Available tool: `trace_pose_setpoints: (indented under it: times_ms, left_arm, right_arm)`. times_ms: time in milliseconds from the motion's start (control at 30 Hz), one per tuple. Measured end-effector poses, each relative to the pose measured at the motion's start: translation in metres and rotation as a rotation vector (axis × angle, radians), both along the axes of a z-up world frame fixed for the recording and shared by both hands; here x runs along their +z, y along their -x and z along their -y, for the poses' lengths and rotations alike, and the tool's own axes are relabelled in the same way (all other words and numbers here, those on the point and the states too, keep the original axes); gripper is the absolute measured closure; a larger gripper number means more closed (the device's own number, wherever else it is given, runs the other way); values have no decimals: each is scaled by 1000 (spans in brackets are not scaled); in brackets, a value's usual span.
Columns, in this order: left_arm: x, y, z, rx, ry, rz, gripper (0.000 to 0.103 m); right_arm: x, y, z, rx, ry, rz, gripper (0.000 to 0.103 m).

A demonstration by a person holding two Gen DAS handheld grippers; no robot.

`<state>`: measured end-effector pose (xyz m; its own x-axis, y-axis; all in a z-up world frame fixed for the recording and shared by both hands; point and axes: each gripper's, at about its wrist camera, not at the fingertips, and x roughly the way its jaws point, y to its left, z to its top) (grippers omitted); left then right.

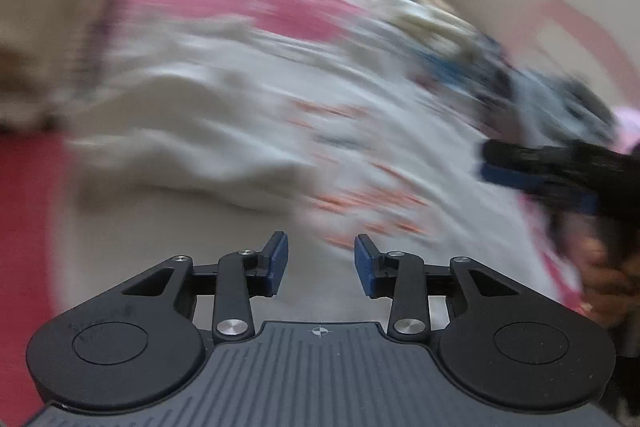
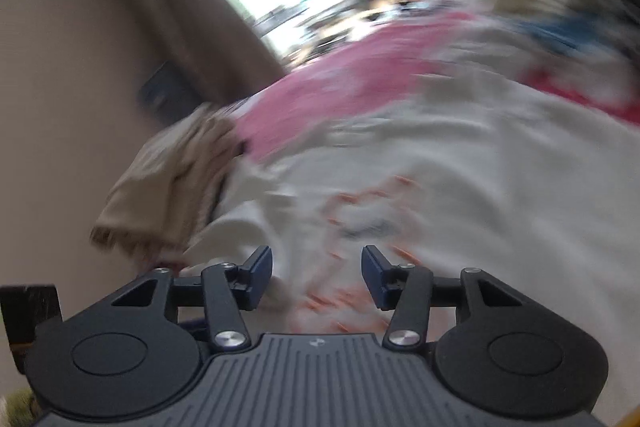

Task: Fold clothes
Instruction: 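Move both open grippers over the white bear-print sweatshirt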

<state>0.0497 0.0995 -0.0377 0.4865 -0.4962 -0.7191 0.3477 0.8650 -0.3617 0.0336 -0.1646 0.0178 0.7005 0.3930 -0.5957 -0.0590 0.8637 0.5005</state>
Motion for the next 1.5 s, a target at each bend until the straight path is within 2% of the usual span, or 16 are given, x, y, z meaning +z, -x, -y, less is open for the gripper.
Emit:
trace_pose_setpoints:
  times_ms: [167,333,467,533,567,600,667,700,733,767,900,1033,1167,1267,1400,1500]
  left_arm:
    - [-12,-3,-26,121,-115,23,67]
    - [-20,-1,-41,147,-102,-30,67]
    - [-26,0,-52,165,-84,-71,67]
    - [-27,0,-56,170,-73,-85,67]
    - [-28,0,-57,170,-71,-86,67]
    - [-28,0,-57,168,-71,-86,67]
    - [-29,0,-57,161,-77,-81,67]
    - [-29,1,-57,154,-81,-77,67]
    - [-29,1,-57,149,-85,-73,67]
    - [-29,2,-57,144,-89,-70,67]
    - [-29,2,-55,137,-93,-68,67]
    - [-29,-3,-57,138,-65,-76,66]
    - [-26,-5,-57,134,-5,-88,65]
    - [-24,-4,-48,128,23,-97,64]
    - [-20,-6,-30,105,43,-101,62]
    - [-18,-9,-17,87,58,-105,60]
  right_arm:
    - [9,-71,-100,308,175,53,48]
    - [-1,-109,-193,578,450,224,43]
    - [-17,-132,-238,788,484,185,32]
    - [-29,-136,-258,844,527,170,27]
    - [-38,-137,-266,839,571,150,30]
    - [-46,-139,-270,822,606,129,36]
    - [-57,-144,-266,750,616,75,72]
    - [-59,-146,-260,709,591,51,80]
    - [-55,-147,-248,659,529,42,93]
    - [-50,-147,-236,604,471,39,96]
    - [-16,-130,-170,343,273,97,97]
    - [11,-86,-87,110,84,142,97]
    - [3,-33,-10,-90,-35,116,97]
    - [-26,-6,33,-203,-67,20,96]
    - [-59,19,66,-273,24,-118,94]
    - [-57,34,81,-293,30,-110,91]
